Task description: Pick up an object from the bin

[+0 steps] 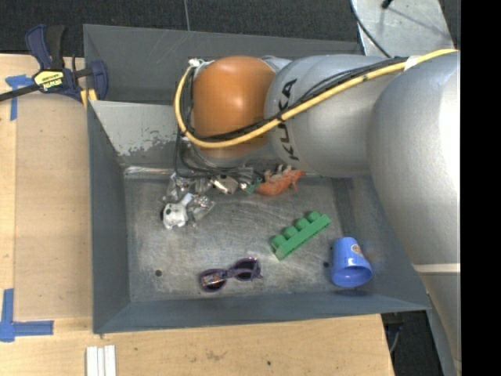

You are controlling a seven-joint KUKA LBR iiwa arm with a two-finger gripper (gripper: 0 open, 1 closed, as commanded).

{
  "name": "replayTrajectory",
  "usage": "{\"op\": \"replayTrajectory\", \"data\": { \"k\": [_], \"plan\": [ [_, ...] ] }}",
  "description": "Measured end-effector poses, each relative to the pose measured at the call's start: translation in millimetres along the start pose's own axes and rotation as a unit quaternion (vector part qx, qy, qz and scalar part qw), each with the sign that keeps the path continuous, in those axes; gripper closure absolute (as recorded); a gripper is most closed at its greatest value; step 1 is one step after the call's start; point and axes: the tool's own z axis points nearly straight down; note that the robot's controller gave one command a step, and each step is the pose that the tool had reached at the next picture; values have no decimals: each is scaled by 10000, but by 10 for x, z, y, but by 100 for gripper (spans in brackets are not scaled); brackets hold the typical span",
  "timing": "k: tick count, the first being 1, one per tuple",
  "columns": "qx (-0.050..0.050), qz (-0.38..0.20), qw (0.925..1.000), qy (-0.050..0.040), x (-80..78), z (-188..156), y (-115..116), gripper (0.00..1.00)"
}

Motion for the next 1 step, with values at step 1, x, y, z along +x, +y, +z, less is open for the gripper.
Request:
{"op": "replayTrajectory", "data": {
  "k": [1],
  "plan": [
    [13, 5, 10000, -22, -11, -71, -7, 100]
  ]
}}
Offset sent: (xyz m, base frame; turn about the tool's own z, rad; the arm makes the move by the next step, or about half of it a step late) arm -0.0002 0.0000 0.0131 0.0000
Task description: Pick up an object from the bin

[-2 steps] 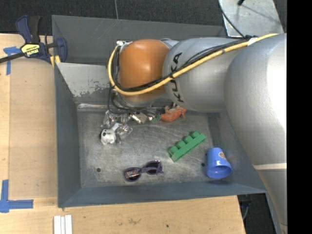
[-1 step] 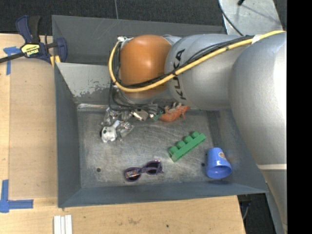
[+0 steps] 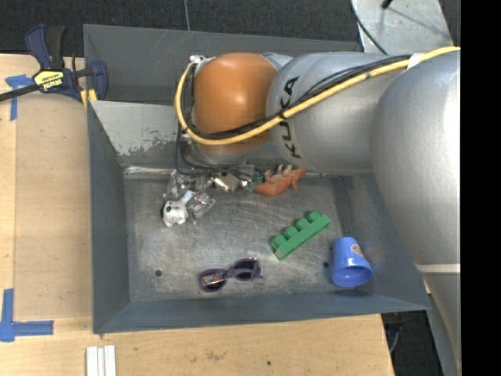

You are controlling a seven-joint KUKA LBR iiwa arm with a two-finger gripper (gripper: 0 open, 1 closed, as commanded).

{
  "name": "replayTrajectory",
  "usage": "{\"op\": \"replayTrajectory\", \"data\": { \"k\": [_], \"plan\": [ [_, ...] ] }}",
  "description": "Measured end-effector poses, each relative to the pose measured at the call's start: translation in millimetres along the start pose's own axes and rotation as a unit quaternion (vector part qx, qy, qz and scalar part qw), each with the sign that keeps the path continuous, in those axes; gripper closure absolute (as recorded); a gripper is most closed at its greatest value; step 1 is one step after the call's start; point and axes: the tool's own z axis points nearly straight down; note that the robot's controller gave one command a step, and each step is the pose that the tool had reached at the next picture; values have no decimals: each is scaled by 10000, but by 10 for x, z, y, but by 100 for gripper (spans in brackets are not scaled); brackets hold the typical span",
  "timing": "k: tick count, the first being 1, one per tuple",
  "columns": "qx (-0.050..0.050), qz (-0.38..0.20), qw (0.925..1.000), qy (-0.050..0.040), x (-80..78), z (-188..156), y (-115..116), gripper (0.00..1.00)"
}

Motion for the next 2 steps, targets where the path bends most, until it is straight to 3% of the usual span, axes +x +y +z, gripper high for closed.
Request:
{"op": "replayTrajectory", "data": {
  "k": [2],
  "plan": [
    [-5, 9, 10000, 5, 0, -45, 0, 100]
  ]
}}
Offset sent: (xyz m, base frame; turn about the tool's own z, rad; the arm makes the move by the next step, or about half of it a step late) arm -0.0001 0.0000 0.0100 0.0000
